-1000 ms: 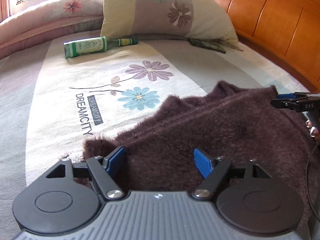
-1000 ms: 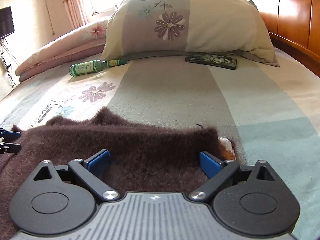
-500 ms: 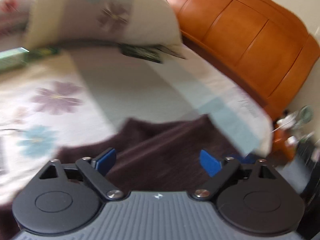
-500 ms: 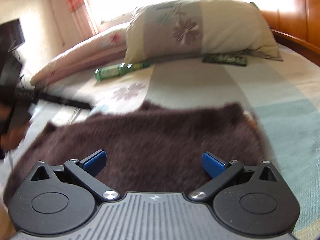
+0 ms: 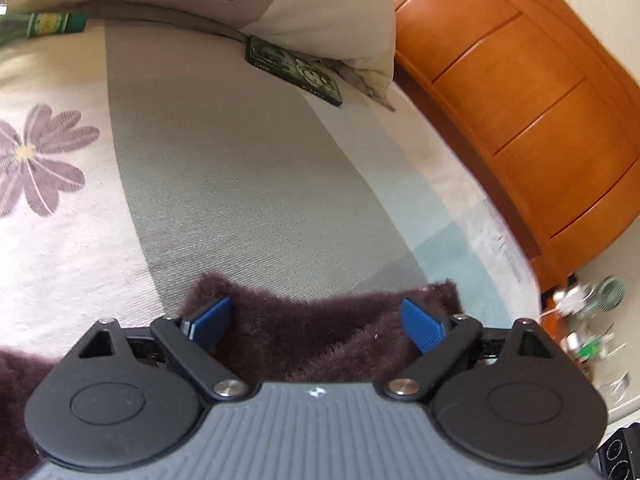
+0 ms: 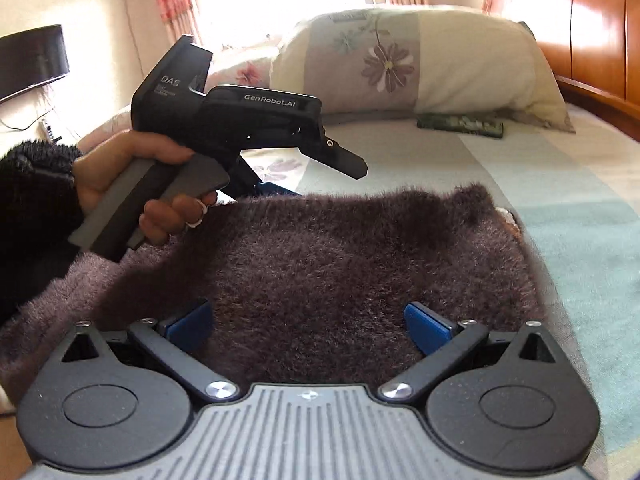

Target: Fold clothes

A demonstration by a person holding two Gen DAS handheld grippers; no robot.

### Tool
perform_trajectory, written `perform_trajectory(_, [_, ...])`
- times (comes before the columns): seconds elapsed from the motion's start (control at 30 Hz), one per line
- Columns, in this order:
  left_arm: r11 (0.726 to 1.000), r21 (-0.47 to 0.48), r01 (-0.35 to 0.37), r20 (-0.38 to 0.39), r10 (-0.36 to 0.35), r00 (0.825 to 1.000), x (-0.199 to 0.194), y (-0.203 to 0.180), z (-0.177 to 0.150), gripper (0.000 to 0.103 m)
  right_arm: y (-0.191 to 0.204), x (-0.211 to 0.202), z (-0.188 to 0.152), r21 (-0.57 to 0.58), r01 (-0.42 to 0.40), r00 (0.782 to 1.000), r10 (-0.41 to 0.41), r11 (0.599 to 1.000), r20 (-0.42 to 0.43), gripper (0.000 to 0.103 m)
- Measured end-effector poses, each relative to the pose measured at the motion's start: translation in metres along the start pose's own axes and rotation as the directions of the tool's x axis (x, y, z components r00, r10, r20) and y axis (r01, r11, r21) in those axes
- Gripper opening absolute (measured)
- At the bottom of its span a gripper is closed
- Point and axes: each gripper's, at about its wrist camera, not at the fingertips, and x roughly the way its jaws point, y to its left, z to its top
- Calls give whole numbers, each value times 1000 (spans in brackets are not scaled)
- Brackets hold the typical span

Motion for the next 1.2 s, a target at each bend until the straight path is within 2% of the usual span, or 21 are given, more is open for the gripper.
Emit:
perform_trajectory(0.07, [998,42,-43,8,42,999,-5,-12,3,92,4,0,-1,-28,12,1000,-12,1000,1,103])
perform_trajectory(0.2, [999,45,13,-4,-13,1000,4,-17,5,94,1,-2,0,-20,3,1000,-3,1000,-6,103])
perform_trajectory(0.33, [996,66,-63,-6,63,998,16,-20,7,94,3,-5,5,-21,10,999,-11,1000,-36,103])
perform_trajectory(0.5, [990,92,-104,30,102,994,-28,-27,8,94,3,-13,12,43,10,998,-7,999,-70,103])
perform_trajectory(0.67, [980,26,-197,25,196,980,-70,-4,-5,95,2,-20,16,104,2,996,7,995,-89,103])
perform_trajectory(0.83, [958,-145,-249,-37,246,969,-66,45,-25,95,6,-22,18,96,-2,995,12,995,-99,103])
perform_trajectory(0.93, [956,-134,-260,0,262,965,-63,60,-22,95,7,-20,18,92,2,994,8,996,-105,103])
perform_trajectory(1.1, [934,-146,-327,4,331,944,-78,61,-11,94,3,-19,22,125,5,994,9,992,-107,103])
perform_trajectory(1.2, [946,-162,-281,6,285,958,-89,58,-23,95,2,-21,24,129,4,995,9,992,-101,103])
